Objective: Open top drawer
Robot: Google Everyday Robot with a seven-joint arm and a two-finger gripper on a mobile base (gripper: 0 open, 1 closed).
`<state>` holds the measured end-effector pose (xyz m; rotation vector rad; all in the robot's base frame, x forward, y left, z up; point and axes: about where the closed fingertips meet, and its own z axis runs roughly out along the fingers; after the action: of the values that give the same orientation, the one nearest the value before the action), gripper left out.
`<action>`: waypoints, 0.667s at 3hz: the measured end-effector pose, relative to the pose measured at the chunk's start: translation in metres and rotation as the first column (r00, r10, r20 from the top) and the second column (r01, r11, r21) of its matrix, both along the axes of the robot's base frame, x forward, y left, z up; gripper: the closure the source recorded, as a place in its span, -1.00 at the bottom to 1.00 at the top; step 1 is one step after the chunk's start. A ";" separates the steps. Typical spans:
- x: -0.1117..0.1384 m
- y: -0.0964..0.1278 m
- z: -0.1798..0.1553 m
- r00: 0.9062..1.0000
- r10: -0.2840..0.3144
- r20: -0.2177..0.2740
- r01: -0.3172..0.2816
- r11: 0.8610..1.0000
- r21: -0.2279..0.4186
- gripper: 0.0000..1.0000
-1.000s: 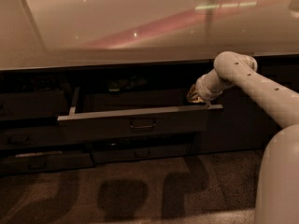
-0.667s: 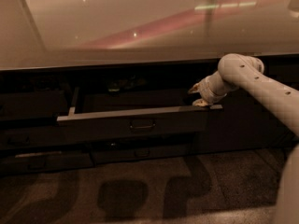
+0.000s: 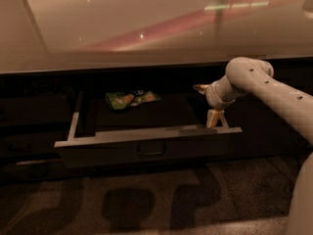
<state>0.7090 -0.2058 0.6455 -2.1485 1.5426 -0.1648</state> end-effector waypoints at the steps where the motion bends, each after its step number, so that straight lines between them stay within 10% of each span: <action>1: 0.000 0.002 0.000 1.000 0.000 0.000 0.000 1.000 0.000 -1.00; 2: -0.022 -0.002 -0.010 1.000 -0.004 -0.019 0.004 1.000 -0.006 -1.00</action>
Offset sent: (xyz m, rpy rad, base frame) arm -0.1816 -0.0432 -0.0730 -0.0493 0.1492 -0.0361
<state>0.6873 -0.2082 0.6356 -2.1579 1.5591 -0.1502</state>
